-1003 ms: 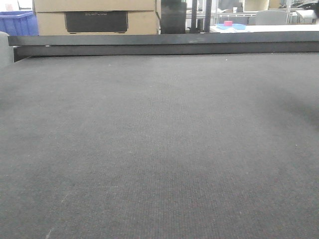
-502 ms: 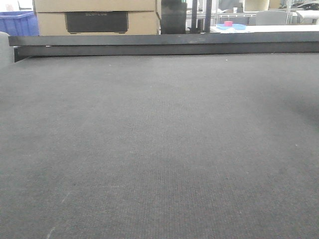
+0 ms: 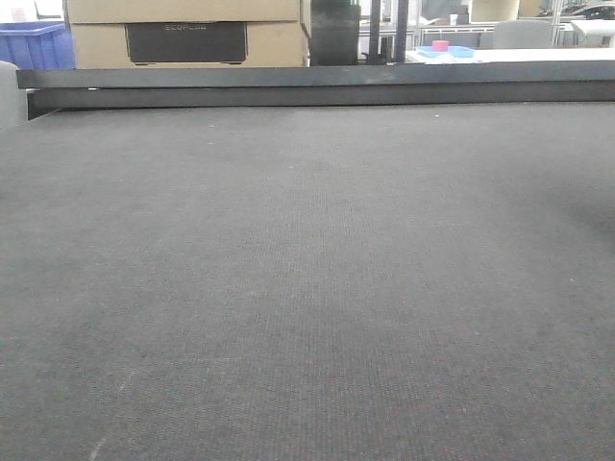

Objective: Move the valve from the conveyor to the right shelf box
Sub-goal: 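Lift both held valves off the conveyor belt, then drive the base away from the conveyor holding both valves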

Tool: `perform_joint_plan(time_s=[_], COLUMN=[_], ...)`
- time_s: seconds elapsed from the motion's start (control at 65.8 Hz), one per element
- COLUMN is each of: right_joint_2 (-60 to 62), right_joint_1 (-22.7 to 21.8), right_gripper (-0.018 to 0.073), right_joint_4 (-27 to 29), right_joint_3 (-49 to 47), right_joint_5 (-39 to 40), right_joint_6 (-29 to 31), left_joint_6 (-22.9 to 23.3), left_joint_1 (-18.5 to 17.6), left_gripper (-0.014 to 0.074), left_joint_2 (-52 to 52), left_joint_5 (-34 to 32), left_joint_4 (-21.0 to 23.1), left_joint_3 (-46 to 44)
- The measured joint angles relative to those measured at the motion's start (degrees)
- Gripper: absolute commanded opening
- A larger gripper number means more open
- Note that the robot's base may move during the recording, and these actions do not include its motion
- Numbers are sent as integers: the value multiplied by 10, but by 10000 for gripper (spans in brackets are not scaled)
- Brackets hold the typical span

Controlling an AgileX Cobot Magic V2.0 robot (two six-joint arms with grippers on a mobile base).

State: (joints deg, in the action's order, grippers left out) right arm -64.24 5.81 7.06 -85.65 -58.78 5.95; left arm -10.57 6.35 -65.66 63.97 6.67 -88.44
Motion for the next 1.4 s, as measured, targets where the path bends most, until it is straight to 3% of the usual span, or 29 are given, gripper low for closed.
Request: perform_joint_plan(time_s=[1.398], right_joint_2=[0], right_joint_1=[0], right_gripper=[-152], right_joint_4=[1], right_joint_3=[0], right_joint_5=[6], right_joint_6=[0], left_joint_6=[0], left_joint_1=[0], left_gripper=[-111], left_joint_2=[0], left_joint_5=[-14], left_joint_4=[-2], left_joint_3=[0])
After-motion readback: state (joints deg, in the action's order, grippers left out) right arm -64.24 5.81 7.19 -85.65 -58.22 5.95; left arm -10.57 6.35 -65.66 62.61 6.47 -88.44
